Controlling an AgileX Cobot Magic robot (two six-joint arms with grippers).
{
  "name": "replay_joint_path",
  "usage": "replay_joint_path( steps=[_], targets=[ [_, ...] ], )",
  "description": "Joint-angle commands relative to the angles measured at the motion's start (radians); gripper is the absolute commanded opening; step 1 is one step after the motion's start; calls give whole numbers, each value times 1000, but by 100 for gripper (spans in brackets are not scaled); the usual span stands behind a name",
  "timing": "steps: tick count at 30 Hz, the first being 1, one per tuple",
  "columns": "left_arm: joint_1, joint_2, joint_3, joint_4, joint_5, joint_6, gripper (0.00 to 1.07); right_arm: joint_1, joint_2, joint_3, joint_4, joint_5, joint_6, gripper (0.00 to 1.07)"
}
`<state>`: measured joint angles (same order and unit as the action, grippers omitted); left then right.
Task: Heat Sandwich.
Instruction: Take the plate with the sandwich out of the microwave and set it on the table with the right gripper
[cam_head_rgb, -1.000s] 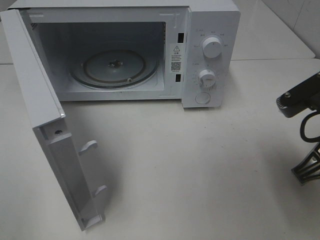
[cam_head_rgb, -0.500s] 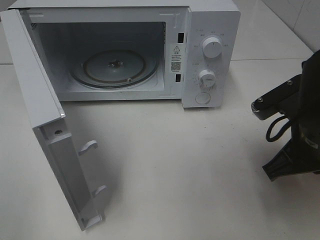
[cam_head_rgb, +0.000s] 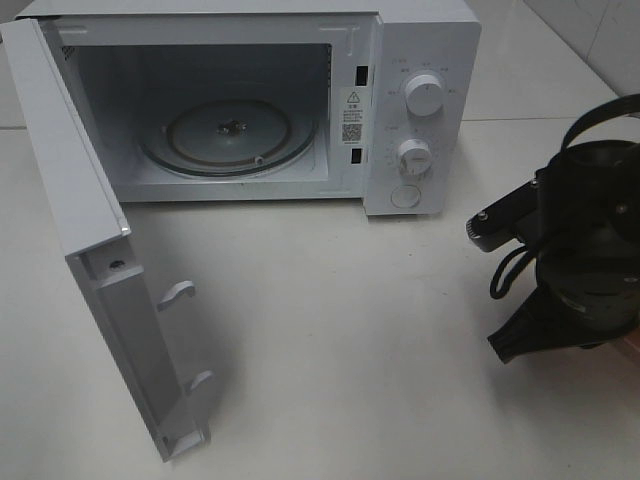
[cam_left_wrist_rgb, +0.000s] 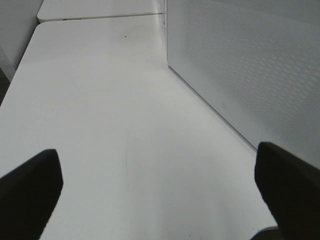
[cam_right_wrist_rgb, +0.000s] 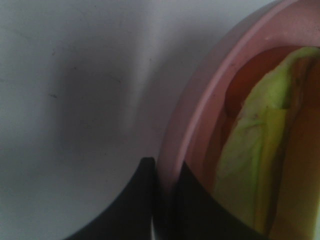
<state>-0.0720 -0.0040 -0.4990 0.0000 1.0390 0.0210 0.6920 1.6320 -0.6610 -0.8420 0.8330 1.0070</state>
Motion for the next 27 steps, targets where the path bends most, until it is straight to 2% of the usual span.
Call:
replay_joint_path(
  steps=[1, 13, 27],
  targets=[
    [2, -23, 3, -6, -1, -5, 101, -34, 25, -4, -43, -4, 21, 4],
    [2, -23, 3, -6, -1, -5, 101, -134, 119, -4, -102, -75, 35, 4],
    [2, -23, 3, -6, -1, -5, 101, -145, 189, -4, -271, -151, 208, 7]
  ],
)
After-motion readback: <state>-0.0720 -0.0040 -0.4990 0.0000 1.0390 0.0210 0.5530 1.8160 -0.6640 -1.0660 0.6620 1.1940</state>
